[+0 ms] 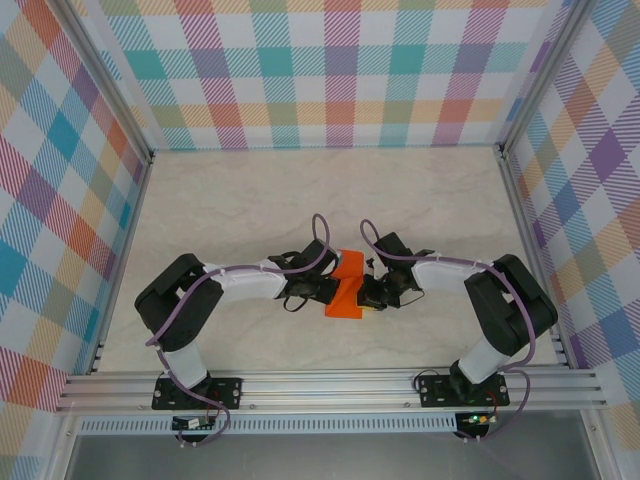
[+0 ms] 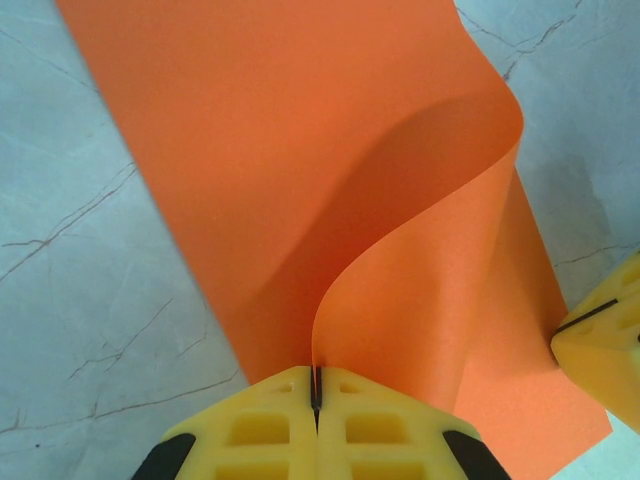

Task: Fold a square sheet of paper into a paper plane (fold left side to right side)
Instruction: Fold the triangle a second time at the center of the table.

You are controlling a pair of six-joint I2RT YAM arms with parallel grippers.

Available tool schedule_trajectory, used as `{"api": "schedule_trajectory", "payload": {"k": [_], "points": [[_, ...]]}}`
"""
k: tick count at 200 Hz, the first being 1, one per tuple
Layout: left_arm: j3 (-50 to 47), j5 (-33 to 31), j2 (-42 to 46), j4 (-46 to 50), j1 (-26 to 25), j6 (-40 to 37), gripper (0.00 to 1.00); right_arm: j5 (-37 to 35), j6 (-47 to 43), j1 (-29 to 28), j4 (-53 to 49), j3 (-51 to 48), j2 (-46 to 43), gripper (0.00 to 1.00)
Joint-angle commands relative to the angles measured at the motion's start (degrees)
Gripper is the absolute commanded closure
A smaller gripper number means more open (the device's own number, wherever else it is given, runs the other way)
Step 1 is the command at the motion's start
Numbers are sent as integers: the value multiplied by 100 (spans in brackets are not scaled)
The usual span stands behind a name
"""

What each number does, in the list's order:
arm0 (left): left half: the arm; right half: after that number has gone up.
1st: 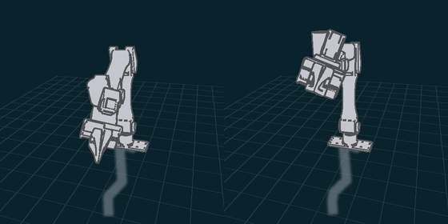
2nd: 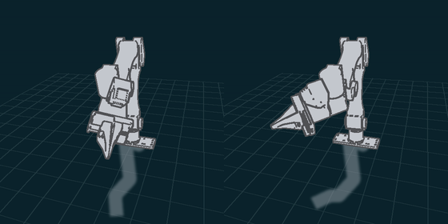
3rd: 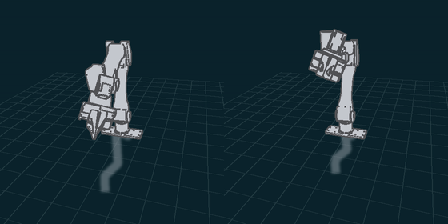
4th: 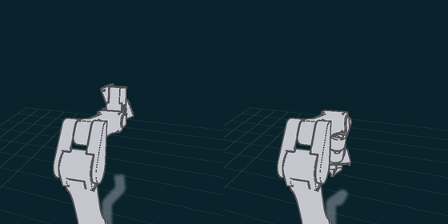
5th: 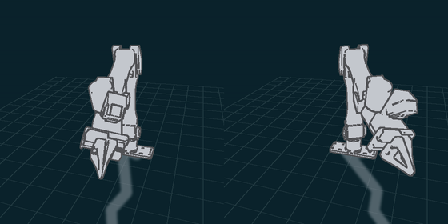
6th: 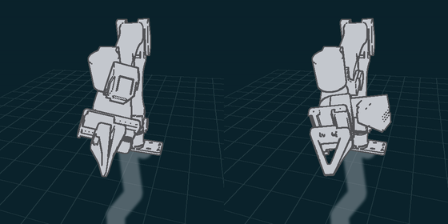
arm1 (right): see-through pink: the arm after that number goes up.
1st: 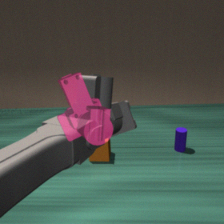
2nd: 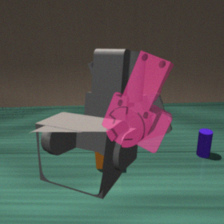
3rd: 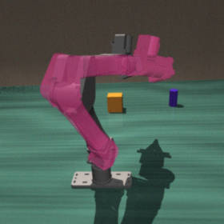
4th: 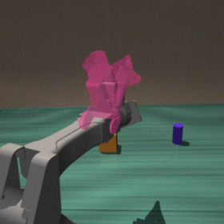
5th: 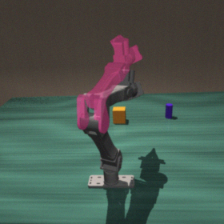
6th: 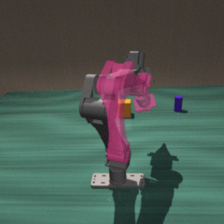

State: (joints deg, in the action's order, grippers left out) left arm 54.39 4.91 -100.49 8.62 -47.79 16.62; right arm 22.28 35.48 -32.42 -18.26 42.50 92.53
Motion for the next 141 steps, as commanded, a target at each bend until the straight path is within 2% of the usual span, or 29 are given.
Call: {"api": "schedule_trajectory", "payload": {"k": [1, 64, 141], "points": [[124, 64, -48, -89, 76, -106, 100, -295, -86, -45, -310, 8, 167, 91], [94, 2, -189, -9, 75, -115, 100, -71, 13, -39, 42, -104, 22, 90], [89, -64, -258, 45, 73, -165, 100, 397, 280, 196, 669, -258, -814, 90]]}}
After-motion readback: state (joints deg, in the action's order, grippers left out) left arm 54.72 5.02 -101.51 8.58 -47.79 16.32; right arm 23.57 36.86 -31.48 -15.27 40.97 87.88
